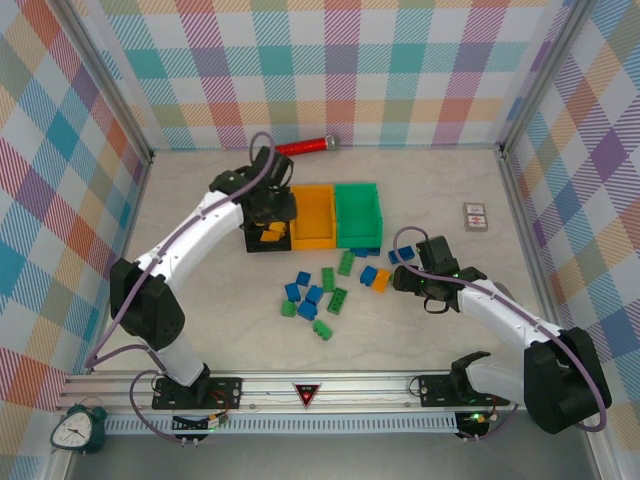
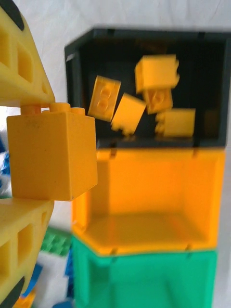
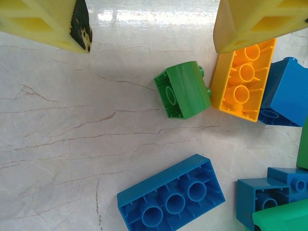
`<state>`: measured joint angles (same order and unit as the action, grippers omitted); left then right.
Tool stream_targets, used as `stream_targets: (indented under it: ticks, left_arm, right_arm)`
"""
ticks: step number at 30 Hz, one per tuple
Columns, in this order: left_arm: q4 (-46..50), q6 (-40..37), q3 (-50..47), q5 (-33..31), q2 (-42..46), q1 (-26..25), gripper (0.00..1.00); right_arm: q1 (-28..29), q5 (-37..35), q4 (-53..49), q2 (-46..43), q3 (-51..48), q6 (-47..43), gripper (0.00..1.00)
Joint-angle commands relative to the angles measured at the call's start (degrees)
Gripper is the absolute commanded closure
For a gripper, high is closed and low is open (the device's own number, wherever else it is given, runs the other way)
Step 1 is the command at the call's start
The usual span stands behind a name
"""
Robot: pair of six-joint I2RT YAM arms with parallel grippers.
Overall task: Sort the legos into containers by color
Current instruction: Place the lego in the container.
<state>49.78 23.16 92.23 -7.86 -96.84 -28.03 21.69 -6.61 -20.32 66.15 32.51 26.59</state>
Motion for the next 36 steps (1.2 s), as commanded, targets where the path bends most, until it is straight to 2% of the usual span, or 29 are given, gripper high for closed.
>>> stream_targets:
  ticks: [1, 6, 13, 16, 19, 21, 25, 31, 32, 36]
  left_arm:
    - [2.5, -3.3, 5.3, -2.1, -3.6, 2.1, 0.54]
    - [4.9, -5.6, 14.0, -10.0, -10.9, 3.8, 0.53]
    - [4.5, -8.0, 21.2, -14.6, -18.0, 5.3, 0.52]
    - [4.5, -8.1, 22.1, -15.0, -19.3, 5.5, 0.45]
    - [4.5, -8.0, 21.5, -13.6, -19.1, 5.5, 0.33]
    - [3.5, -7.4, 19.4, -11.9, -17.6, 5.5, 0.28]
    - [0.1, -5.6, 12.7, -7.0, -12.4, 5.5, 0.28]
    - [-8.1, -1.7, -3.7, 1.6, -0.9, 4.9, 0.28]
    - [-8.8, -1.7, -5.9, 2.7, 0.7, 4.7, 0.24]
    - [-8.4, -1.7, -11.3, 4.5, 5.0, 3.8, 0.23]
  right_arm:
    - [-0.3, 0.6, 1.0, -1.3, -0.9, 0.1, 0.32]
    - [-0.3, 0.8, 1.1, -2.5, -1.5, 0.1, 0.32]
    - [-0.3, 1.3, 1.1, -3.8, -2.0, 0.0, 0.32]
    - [-0.3, 1.7, 1.1, -3.8, -2.1, -0.1, 0.32]
    - [-0.3, 2.0, 1.3, -3.2, -1.8, -0.2, 0.32]
    - [-0.3, 2.4, 1.3, -2.3, -1.5, -0.3, 0.32]
    - [-0.3, 4.1, 1.5, -0.2, -0.5, -0.9, 0.32]
    - [-0.2, 6.8, 1.4, 1.4, 0.7, -0.6, 0.31]
    - [-0.2, 7.5, 1.5, 1.4, 0.8, 0.0, 0.31]
    - [1.2, 8.8, 1.1, 2.1, 2.2, 2.5, 0.32]
